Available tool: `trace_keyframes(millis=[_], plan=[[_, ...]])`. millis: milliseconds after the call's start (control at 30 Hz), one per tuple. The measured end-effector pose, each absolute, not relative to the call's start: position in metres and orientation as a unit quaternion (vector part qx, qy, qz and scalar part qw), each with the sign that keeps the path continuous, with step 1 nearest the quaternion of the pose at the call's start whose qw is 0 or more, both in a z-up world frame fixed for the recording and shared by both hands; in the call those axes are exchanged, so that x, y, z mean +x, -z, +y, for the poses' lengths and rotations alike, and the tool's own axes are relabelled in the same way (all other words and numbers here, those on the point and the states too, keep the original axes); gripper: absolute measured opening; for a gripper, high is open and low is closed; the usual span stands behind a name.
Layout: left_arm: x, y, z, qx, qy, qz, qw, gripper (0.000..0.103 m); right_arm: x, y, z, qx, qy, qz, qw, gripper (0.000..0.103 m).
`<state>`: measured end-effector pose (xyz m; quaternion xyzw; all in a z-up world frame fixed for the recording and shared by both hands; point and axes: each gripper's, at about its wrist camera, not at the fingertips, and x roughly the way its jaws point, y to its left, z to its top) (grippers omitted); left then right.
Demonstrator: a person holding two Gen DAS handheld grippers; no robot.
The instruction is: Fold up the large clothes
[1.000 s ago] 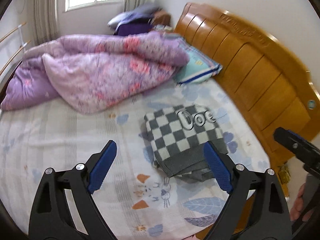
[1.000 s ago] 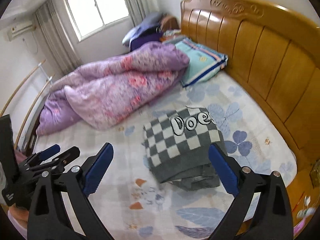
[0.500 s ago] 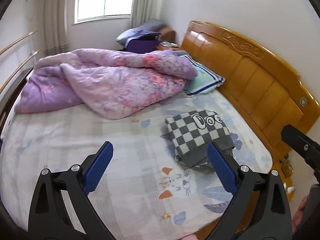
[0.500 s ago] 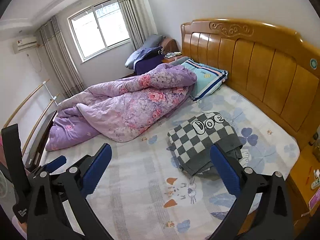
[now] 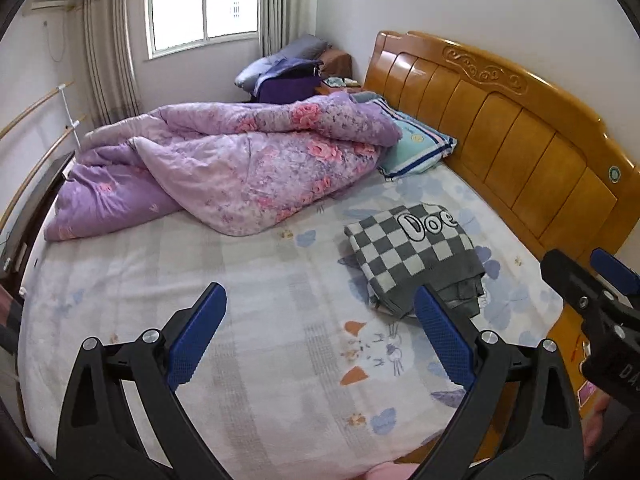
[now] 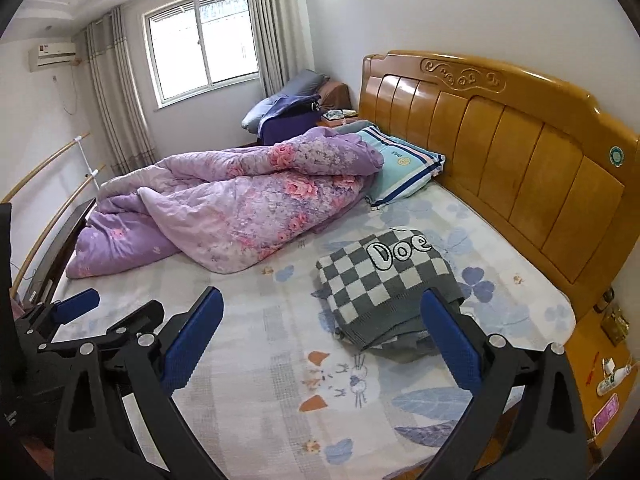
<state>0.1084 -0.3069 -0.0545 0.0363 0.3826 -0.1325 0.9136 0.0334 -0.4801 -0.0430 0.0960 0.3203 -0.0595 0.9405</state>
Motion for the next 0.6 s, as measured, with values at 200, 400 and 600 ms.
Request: trace_keyframes(millis=[200,400,600], plan=[[0.115,0.06,-0.317,0.048,0.137,0.389,0.91,0.095,0.04,0.049,-0.486,0.104,0.065,0.328,0.937,0.095],[0.121,0.063,-0.324,0.053,0.148,0.394,0.906,0.095,0.048,0.054,-0.492,0.11,0.07,0.342,0.93,0.095],[0.123,0.065,-0.327,0.051,0.152,0.393,0.905,0.095,0.052,0.058,-0.495,0.114,0.071,0.357,0.925,0.095]])
